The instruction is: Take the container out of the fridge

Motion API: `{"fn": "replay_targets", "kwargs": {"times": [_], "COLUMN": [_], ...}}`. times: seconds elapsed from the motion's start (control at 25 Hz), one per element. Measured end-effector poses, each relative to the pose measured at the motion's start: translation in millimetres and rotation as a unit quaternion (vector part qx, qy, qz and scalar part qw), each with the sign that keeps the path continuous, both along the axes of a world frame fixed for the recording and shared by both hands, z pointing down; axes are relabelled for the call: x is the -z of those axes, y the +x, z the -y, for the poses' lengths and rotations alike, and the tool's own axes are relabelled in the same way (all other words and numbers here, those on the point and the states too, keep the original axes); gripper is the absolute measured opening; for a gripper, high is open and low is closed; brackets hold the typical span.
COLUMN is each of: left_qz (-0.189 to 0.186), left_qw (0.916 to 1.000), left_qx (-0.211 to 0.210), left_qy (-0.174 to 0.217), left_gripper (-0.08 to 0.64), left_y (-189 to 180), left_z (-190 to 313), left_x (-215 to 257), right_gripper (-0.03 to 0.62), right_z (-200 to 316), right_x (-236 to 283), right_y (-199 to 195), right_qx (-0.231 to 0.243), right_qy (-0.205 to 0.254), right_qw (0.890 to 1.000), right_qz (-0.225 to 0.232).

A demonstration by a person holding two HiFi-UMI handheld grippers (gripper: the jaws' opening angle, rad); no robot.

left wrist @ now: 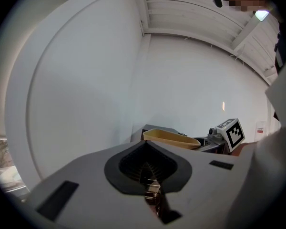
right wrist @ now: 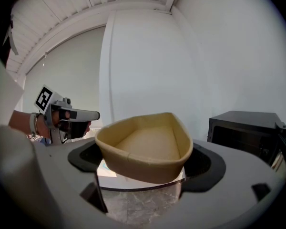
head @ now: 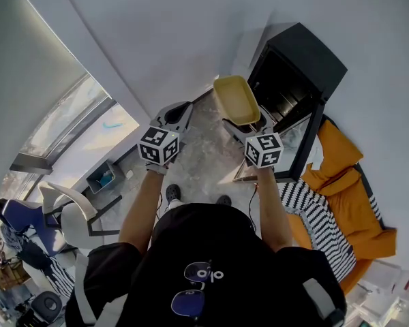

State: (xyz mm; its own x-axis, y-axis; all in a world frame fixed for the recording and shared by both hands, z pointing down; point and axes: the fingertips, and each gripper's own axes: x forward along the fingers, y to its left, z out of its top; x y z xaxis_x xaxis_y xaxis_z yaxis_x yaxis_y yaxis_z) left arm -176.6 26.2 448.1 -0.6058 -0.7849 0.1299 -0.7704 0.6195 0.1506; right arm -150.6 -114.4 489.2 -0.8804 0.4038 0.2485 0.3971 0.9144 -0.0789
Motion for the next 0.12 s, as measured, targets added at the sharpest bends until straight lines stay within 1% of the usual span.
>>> {"fn": "replay_targets", "kwargs": {"times": [0.12], "left_qz": [-0.001], "left_qw": [1.0], "left_qx": [0.0], "left_qy": [0.001], "left_gripper": [0.0], "left_y": [1.2], "left_z": [-1.9], "left_x": [-1.6], "right_gripper": [0.515], "right_z": [-1.5], "right_x": [-1.1], "right_y": [1.4], "right_qx": [0.0], "right_qy": [0.001], "right_qw": [1.0], "right_qz": [0.0]}}
